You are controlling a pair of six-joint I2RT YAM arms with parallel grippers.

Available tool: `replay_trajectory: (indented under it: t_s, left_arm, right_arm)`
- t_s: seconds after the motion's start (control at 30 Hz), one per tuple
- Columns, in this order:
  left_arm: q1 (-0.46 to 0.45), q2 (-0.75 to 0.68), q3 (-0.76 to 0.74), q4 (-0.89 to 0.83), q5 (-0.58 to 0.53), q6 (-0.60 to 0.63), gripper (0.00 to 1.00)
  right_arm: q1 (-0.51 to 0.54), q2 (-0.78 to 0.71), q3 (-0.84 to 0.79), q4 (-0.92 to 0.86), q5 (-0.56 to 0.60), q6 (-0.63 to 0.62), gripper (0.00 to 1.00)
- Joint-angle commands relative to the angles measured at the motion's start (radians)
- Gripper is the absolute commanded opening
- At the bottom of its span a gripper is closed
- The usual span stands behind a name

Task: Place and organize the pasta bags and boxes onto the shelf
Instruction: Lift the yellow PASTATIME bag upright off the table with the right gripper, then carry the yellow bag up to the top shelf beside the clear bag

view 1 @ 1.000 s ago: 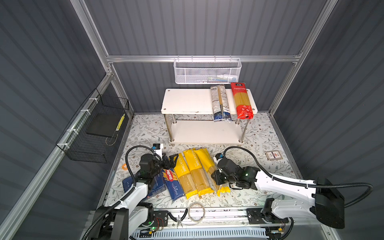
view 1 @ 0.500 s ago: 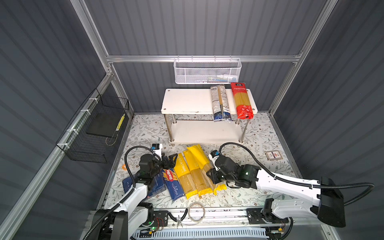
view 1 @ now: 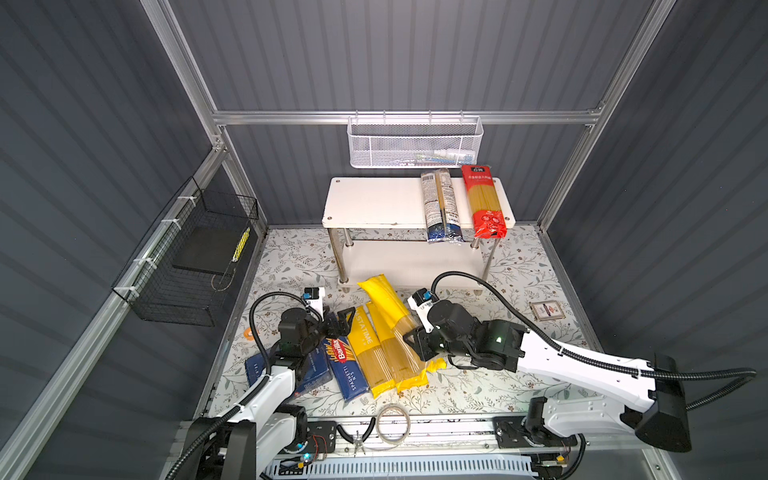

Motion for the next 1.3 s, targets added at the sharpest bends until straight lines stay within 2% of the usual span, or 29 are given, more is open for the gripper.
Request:
replay_trajectory:
  t_s: [0.0,0.23,0.43,0.83,1.27]
  left_arm:
    - [-0.005,0.001,0.023,0.002,0.008,0.011,1.0]
    - [-0.005,-0.011,0.018,-0.002,0.007,0.01,1.0]
    - [-0.005,-0.023,0.012,0.007,0.009,0.008,1.0]
    - [-0.005,-0.043,0.008,-0.004,0.007,0.012,1.0]
    - [-0.005,-0.032,0.013,-0.004,0.015,0.013,1.0]
  right_arm:
    - [0.015,0.001,0.096,0.083,0.006,-0.05,0.26]
    - [0.016,0.03,0.179,0.073,0.005,-0.077,0.26]
    - [0.016,0.067,0.301,0.042,0.059,-0.11,0.29]
    - [0.015,0.153,0.524,-0.015,0.118,-0.172,0.26]
    - [-0.065,0.239,0.754,-0.07,0.152,-0.187,0.24]
